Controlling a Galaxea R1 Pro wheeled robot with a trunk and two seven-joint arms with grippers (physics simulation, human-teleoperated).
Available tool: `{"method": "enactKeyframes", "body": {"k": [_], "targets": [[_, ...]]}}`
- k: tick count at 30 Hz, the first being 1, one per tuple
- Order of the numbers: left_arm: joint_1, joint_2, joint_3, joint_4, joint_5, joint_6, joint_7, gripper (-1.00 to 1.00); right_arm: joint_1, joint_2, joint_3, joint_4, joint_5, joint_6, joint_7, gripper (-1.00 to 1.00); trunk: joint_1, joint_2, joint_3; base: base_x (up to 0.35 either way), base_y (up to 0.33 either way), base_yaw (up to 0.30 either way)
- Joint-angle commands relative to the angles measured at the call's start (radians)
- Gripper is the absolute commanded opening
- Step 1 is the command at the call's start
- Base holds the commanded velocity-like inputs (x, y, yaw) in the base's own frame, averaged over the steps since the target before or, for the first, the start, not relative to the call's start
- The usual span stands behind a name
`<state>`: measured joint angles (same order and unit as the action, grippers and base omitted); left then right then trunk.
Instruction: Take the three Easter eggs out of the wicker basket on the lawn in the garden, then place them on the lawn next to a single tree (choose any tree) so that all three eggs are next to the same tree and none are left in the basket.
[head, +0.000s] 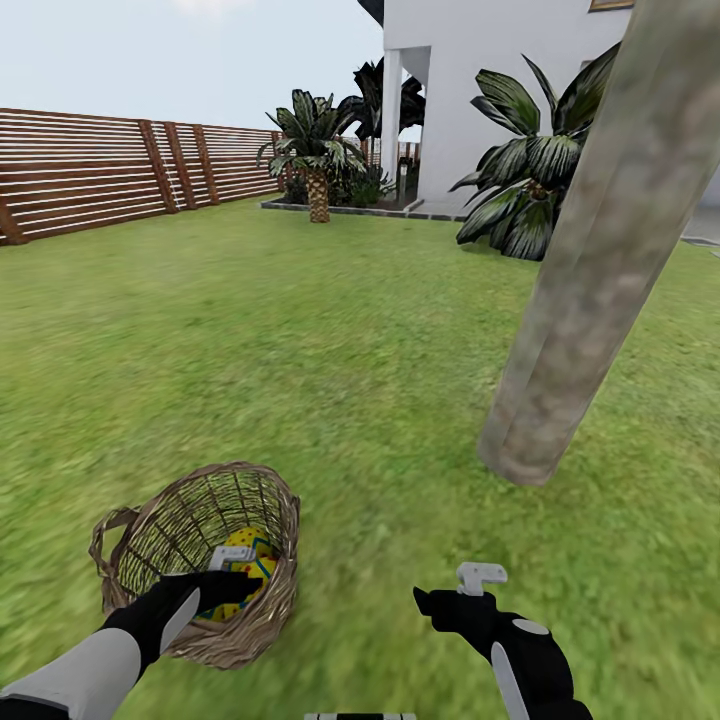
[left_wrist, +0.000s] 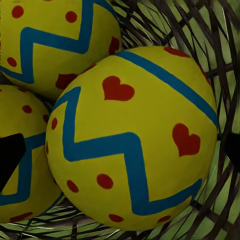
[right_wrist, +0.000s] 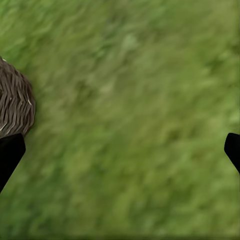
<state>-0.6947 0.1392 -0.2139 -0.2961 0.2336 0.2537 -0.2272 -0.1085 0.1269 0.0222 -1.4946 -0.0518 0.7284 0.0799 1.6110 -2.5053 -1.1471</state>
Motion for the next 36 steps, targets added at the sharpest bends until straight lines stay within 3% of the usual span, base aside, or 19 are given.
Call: {"method": "enactKeyframes", "body": {"k": [1, 5, 16, 36], "targets": [[0.0, 0.001, -0.005, -0.002, 0.01, 0.005, 0.0, 1.0, 0.0, 0.0, -0.001, -0.001, -0.005, 0.005, 0.0, 1.0, 0.0, 0.0, -0.001, 0.0, 0.0, 0.0], [0.0, 0.001, -0.005, -0.002, 0.01, -0.001, -0.001, 1.0, 0.0, 0.0, -0.001, -0.001, -0.005, 0.005, 0.0, 1.0, 0.0, 0.0, -0.001, 0.0, 0.0, 0.0], [0.0, 0.0, -0.005, -0.003, 0.011, -0.007, -0.006, 1.0, 0.0, 0.0, -0.001, -0.001, -0.005, 0.005, 0.0, 1.0, 0.003, -0.002, -0.028, 0.0, 0.0, 0.0], [0.0, -0.001, -0.005, -0.006, 0.012, -0.013, -0.013, 1.0, 0.0, 0.0, -0.001, -0.001, -0.005, 0.005, 0.0, 1.0, 0.004, -0.002, -0.036, 0.0, 0.0, 0.0]]}}
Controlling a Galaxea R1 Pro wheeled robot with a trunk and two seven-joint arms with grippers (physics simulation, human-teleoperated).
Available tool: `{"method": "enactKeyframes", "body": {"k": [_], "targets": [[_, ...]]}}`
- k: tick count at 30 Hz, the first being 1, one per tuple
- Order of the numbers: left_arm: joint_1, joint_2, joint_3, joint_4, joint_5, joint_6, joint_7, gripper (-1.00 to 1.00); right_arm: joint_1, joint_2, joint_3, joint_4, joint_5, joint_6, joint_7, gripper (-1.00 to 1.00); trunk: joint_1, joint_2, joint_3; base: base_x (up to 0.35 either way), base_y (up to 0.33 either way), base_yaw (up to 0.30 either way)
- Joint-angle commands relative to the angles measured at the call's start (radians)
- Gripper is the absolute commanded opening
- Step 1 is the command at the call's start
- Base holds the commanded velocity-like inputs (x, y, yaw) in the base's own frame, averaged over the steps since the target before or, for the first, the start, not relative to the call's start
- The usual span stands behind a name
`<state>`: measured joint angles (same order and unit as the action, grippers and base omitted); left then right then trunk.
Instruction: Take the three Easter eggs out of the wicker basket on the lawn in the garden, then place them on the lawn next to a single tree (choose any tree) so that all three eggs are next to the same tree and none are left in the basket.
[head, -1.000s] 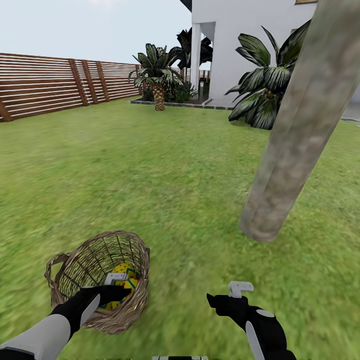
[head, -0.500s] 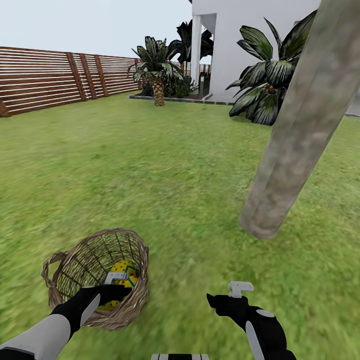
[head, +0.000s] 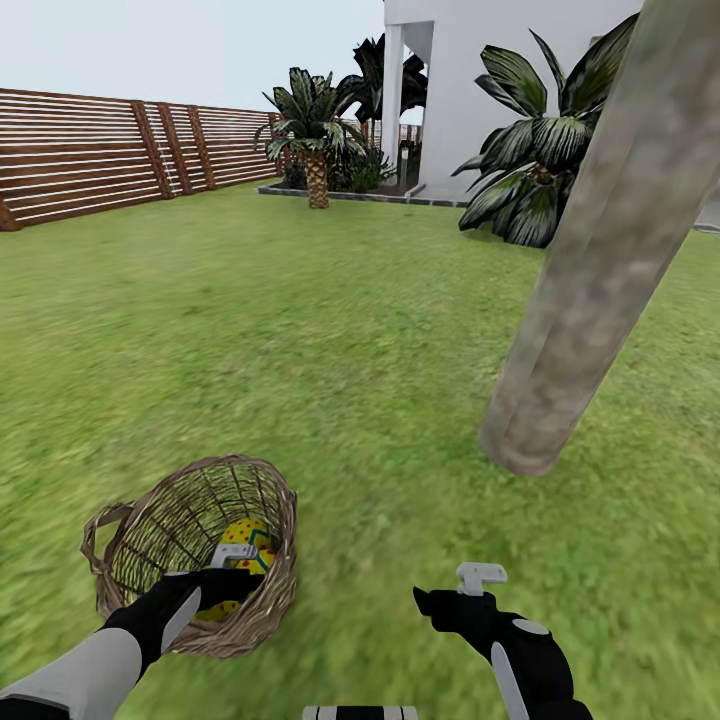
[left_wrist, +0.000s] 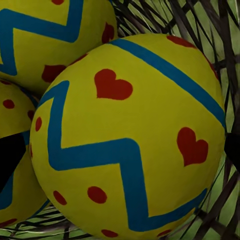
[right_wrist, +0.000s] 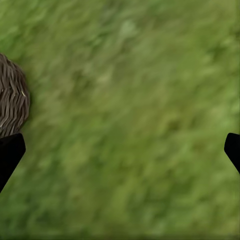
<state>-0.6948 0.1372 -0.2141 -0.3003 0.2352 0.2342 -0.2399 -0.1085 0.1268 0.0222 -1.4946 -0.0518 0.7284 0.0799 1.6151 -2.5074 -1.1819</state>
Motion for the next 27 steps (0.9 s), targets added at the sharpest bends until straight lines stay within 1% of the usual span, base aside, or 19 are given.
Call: {"method": "enactKeyframes", "body": {"k": [1, 8, 10, 11, 20, 22, 27], "targets": [[0.0, 0.001, -0.005, -0.002, 0.01, 0.007, -0.001, 1.0, 0.0, 0.0, -0.001, -0.001, -0.005, 0.005, 0.0, 1.0, 0.0, 0.0, -0.001, 0.0, 0.0, 0.0], [0.0, 0.002, -0.005, -0.002, 0.01, 0.008, -0.025, 1.0, 0.0, 0.0, -0.001, -0.001, -0.005, 0.005, 0.0, 1.0, 0.0, 0.0, -0.001, 0.0, 0.0, 0.0], [0.0, 0.002, -0.005, -0.002, 0.01, 0.007, -0.03, 1.0, 0.0, 0.0, -0.001, -0.001, -0.005, 0.005, 0.0, 1.0, 0.001, -0.001, -0.009, 0.0, 0.0, 0.0], [0.0, 0.002, -0.005, -0.002, 0.01, 0.007, -0.031, 1.0, 0.0, 0.0, -0.001, -0.001, -0.005, 0.005, 0.0, 1.0, 0.001, -0.001, -0.012, 0.0, 0.0, 0.0], [0.0, 0.002, -0.005, 0.001, 0.01, 0.008, -0.032, 1.0, 0.0, 0.0, -0.001, -0.001, -0.005, 0.005, 0.0, 1.0, 0.001, -0.001, -0.012, 0.0, 0.0, 0.0], [0.0, 0.002, -0.005, 0.002, 0.01, 0.008, -0.032, 1.0, 0.0, 0.0, -0.001, -0.001, -0.005, 0.005, 0.0, 1.0, 0.002, -0.002, -0.02, 0.0, 0.0, 0.0], [-0.001, 0.002, -0.005, 0.004, 0.01, 0.008, -0.032, 1.0, 0.0, 0.0, -0.001, -0.001, -0.005, 0.005, 0.0, 1.0, 0.002, -0.002, -0.02, 0.0, 0.0, 0.0]]}}
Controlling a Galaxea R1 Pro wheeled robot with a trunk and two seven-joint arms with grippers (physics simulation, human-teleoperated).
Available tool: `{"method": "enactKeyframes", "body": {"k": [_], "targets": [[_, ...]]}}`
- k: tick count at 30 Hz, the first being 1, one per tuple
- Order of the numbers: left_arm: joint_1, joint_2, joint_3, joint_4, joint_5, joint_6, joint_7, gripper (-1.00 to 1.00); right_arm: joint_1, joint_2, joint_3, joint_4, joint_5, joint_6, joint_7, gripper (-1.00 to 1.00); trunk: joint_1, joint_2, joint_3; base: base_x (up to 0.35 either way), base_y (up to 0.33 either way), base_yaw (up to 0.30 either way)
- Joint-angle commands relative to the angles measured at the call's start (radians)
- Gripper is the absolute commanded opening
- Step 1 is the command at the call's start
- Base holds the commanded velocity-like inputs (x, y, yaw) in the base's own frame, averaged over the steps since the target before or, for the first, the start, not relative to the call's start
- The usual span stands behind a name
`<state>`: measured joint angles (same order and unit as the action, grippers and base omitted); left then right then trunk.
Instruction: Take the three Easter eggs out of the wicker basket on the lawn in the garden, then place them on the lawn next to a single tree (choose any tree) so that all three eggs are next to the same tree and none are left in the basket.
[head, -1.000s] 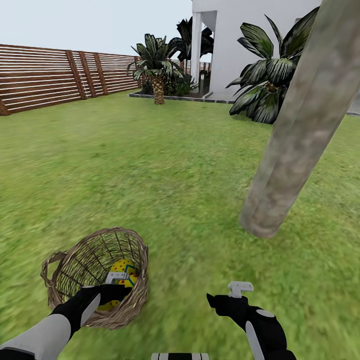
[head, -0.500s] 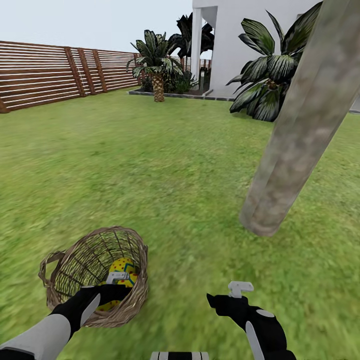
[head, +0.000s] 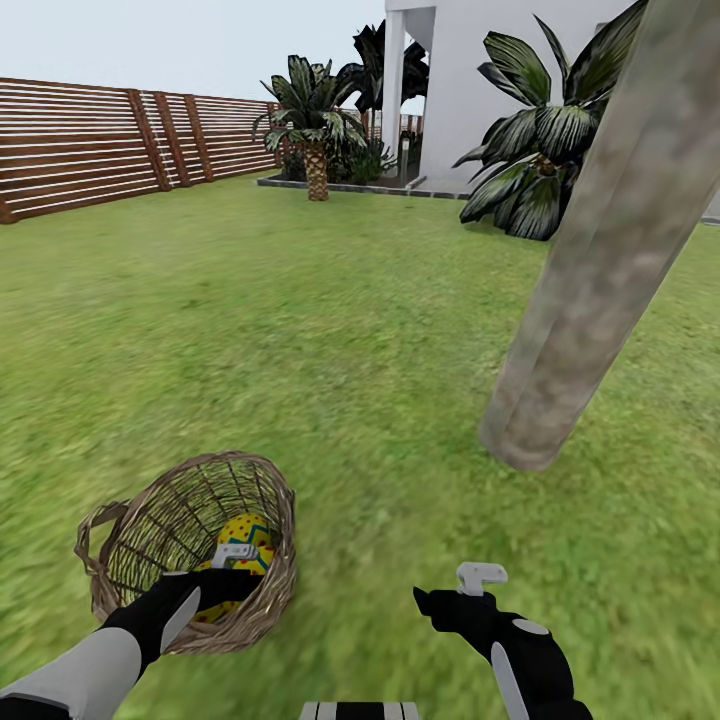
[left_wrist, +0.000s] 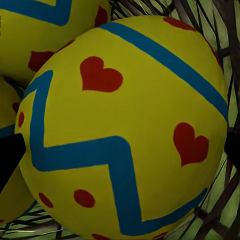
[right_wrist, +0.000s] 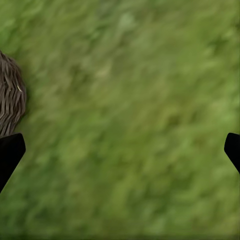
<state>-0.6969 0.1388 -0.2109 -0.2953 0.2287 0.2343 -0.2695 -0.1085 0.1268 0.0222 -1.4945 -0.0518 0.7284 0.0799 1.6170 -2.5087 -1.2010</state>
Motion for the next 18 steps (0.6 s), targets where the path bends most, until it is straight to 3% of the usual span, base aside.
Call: {"method": "enactKeyframes", "body": {"k": [1, 18], "targets": [[0.001, 0.001, -0.008, -0.001, 0.017, 0.008, -0.002, 1.0, 0.0, 0.0, -0.001, -0.001, -0.005, 0.005, 0.0, 1.0, 0.0, 0.0, -0.001, 0.0, 0.0, 0.0], [0.002, 0.001, -0.008, -0.005, 0.018, 0.005, 0.002, 1.0, 0.0, 0.0, -0.001, -0.001, -0.005, 0.005, 0.0, 1.0, 0.001, -0.001, -0.009, 0.0, 0.0, 0.0]]}}
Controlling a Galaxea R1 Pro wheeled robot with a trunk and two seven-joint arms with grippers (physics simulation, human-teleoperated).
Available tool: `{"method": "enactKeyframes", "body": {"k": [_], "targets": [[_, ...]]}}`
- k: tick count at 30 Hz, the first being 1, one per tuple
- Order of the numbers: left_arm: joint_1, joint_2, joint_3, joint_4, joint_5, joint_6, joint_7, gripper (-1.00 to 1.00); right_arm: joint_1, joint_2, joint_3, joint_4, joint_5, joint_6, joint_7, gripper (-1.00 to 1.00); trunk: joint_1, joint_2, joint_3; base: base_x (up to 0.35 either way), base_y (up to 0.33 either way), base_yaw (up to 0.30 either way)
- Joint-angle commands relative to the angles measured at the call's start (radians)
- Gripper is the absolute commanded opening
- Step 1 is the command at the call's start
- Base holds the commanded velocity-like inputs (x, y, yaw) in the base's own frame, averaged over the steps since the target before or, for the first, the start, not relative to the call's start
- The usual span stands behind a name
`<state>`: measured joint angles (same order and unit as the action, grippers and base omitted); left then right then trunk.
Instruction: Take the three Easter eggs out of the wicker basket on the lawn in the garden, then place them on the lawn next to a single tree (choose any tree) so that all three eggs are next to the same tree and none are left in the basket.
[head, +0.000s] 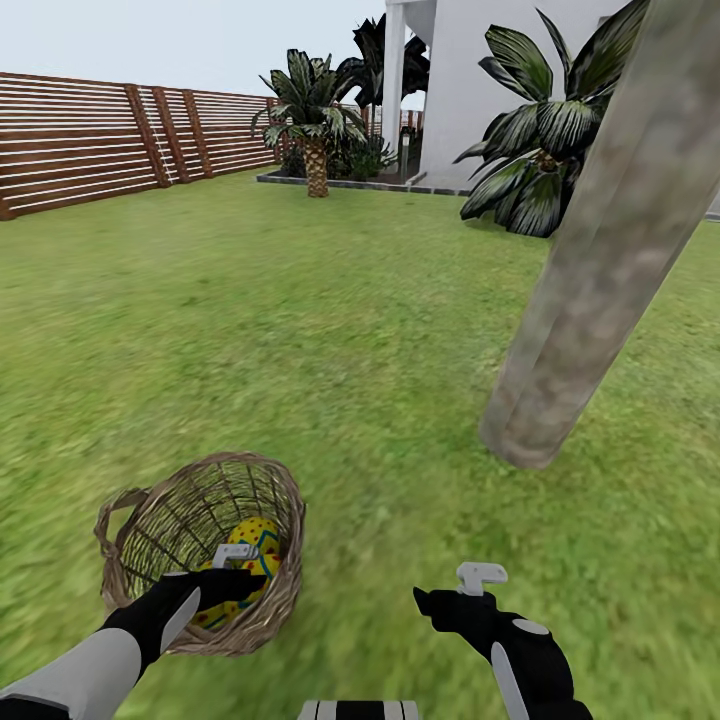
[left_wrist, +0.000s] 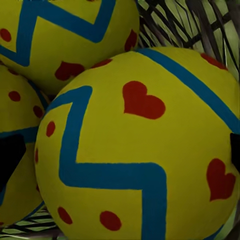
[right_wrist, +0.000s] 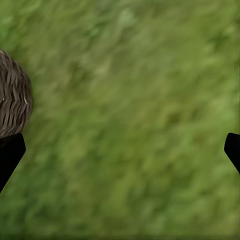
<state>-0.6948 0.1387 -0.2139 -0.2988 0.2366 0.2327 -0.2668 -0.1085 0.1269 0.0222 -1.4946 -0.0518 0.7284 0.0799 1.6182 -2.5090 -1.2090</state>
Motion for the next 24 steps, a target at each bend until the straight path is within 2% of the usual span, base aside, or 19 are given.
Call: {"method": "enactKeyframes", "body": {"k": [1, 24], "targets": [[0.0, 0.001, -0.005, -0.002, 0.01, 0.007, -0.001, 1.0, 0.0, 0.0, -0.001, -0.001, -0.005, 0.005, 0.0, 1.0, 0.0, 0.0, -0.001, 0.0, 0.0, 0.0], [0.0, -0.001, -0.005, -0.003, 0.009, -0.021, -0.003, 1.0, 0.0, 0.0, -0.001, -0.001, -0.005, 0.005, 0.0, 1.0, 0.0, 0.0, -0.001, -0.017, 0.0, 0.0]]}}
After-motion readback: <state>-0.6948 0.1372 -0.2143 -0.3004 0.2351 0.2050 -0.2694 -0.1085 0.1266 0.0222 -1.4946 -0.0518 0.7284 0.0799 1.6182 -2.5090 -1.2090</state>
